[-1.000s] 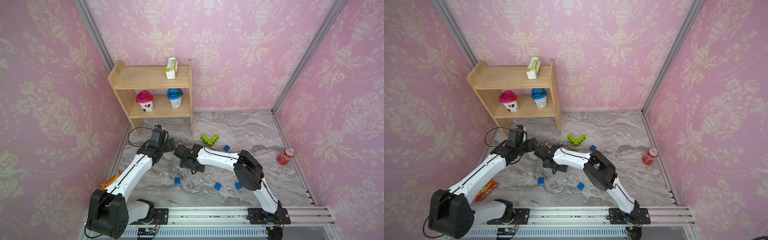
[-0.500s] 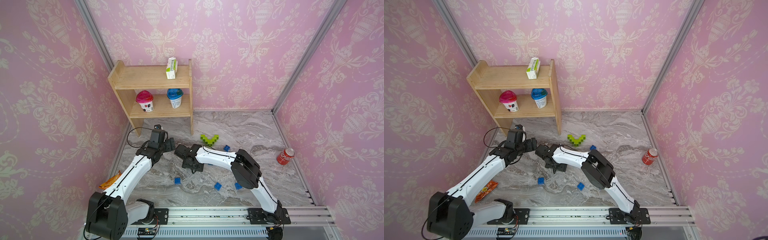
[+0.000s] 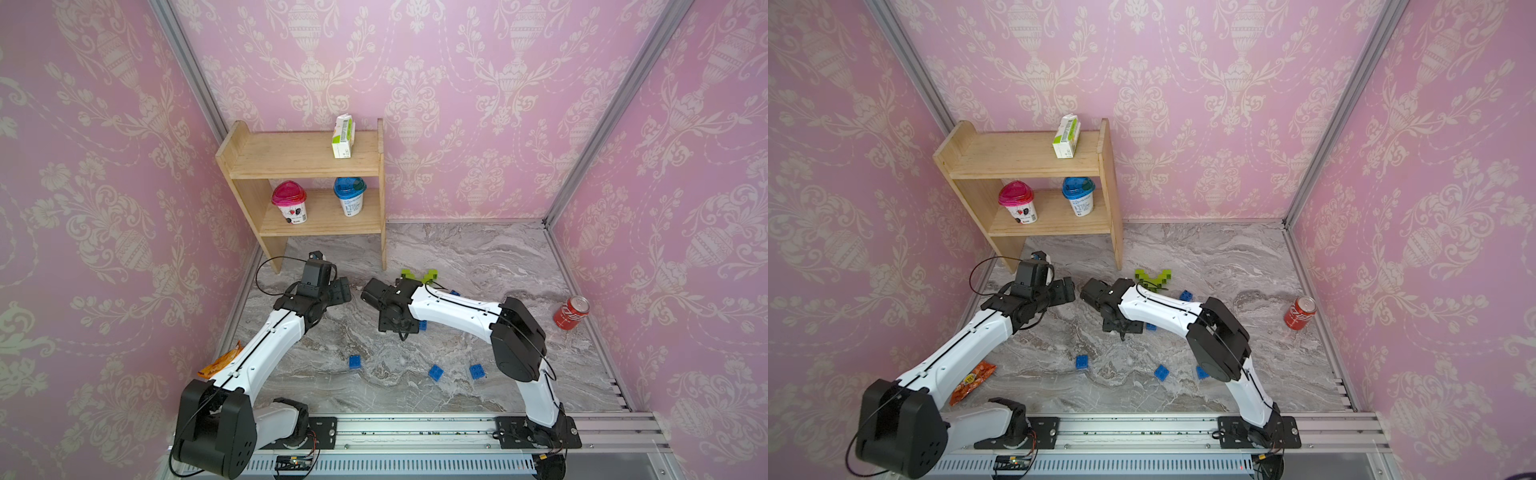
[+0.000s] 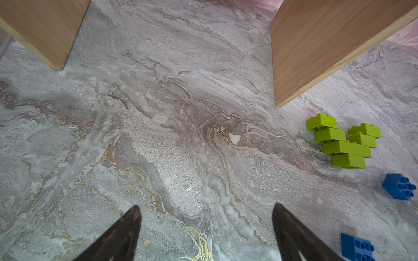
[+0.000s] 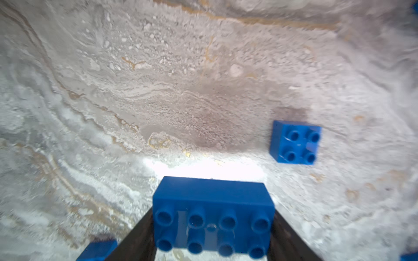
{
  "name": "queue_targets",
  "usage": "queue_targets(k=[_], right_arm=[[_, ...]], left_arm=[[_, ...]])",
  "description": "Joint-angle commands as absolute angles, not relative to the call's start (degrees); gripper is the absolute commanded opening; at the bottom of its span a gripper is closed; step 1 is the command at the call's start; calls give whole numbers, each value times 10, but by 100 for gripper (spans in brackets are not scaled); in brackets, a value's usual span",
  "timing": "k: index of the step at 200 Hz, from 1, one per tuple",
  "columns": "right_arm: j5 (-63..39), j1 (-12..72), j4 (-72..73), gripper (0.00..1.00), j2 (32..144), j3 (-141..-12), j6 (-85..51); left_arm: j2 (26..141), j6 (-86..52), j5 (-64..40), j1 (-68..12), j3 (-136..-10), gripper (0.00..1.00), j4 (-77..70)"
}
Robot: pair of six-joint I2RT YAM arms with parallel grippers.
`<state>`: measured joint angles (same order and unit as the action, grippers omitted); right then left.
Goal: Assemble the letter v with lego
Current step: Assemble the lego brick with the lego brick.
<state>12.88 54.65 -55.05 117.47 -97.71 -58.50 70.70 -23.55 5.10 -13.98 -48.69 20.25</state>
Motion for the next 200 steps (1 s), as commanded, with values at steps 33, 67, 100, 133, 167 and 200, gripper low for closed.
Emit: queue_targets(k=[33,67,100,133,167,200], right_arm=[[132,470,-563,45,1098,-879,-497],[107,453,-527,44,1113,-864,-475],[86,444,-504,42,1124,-851,-476],[72,444,-496,42,1143,-854,-474],[62,435,-484,41,1146,-841,-489],[53,435,-478,40,1145,-831,-498]], left_arm=[[752,-266,59,-173,-479,92,175],[758,-280,69,-178,-486,91,170],[766,-276,78,-185,-509,91,184],[775,-276,83,-189,-511,91,184],[780,-275,87,-193,-513,91,185],[781,-272,90,-193,-514,91,185]])
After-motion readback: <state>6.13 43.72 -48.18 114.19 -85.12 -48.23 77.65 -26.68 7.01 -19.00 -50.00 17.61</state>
